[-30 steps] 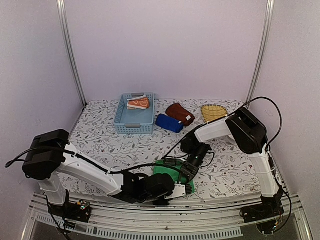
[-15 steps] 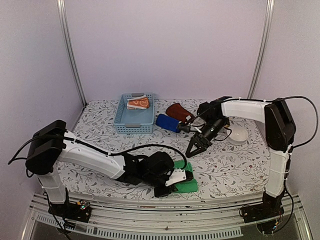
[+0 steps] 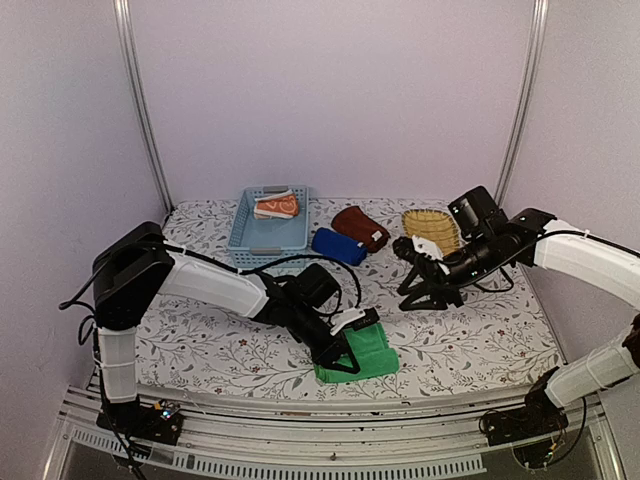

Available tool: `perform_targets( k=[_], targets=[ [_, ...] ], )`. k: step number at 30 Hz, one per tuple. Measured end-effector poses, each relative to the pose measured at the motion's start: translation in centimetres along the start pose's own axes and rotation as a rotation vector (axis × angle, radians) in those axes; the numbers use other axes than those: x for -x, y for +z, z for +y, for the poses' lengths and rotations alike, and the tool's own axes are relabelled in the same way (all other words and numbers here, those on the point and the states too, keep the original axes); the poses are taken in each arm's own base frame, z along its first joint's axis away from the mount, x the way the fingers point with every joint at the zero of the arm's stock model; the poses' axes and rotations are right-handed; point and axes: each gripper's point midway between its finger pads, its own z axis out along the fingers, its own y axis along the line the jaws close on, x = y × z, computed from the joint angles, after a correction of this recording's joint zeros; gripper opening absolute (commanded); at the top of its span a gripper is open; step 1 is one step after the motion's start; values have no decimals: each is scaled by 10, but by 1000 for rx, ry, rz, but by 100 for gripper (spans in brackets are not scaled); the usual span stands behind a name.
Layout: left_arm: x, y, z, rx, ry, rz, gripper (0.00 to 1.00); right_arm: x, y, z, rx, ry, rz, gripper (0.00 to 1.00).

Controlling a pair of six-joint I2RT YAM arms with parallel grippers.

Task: Roll the towels
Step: Roll the towel at the center of the board.

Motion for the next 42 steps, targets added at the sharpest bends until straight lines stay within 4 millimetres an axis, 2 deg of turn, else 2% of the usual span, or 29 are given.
perform_targets(
  k=[6, 8, 12, 18, 24, 25, 28, 31, 34, 38, 42],
  targets=[
    [-2, -2, 0, -97, -88, -18, 5, -46, 60, 50, 97, -152, 180, 44],
    [-2, -3, 1, -118, -110, -23, 6, -63, 75, 61, 105, -198, 233, 45],
    [-4, -3, 0, -148, -150, -19, 7, -87, 101, 62, 68, -278, 322, 48],
    [-9, -3, -2, -168, -176, -10, 7, -99, 133, 50, -11, -369, 376, 50],
    [-9, -4, 0, -168, -184, -12, 7, -103, 147, 46, -44, -409, 398, 46],
    [-9, -4, 0, -168, -184, -13, 7, -103, 148, 47, -43, -411, 397, 42],
    [-10, -4, 1, -170, -186, -14, 11, -105, 150, 49, -30, -410, 398, 22],
    [-11, -4, 1, -174, -188, -16, 25, -105, 153, 53, 4, -404, 402, 12],
    [-14, -5, 0, -181, -191, -15, 34, -104, 154, 57, 48, -386, 402, 11],
    [-22, -10, -2, -160, -192, -15, 42, -102, 159, 67, 132, -359, 384, 10],
    [-32, -27, -3, -80, -185, -35, 53, -96, 165, 69, 223, -299, 357, 10]
  ],
)
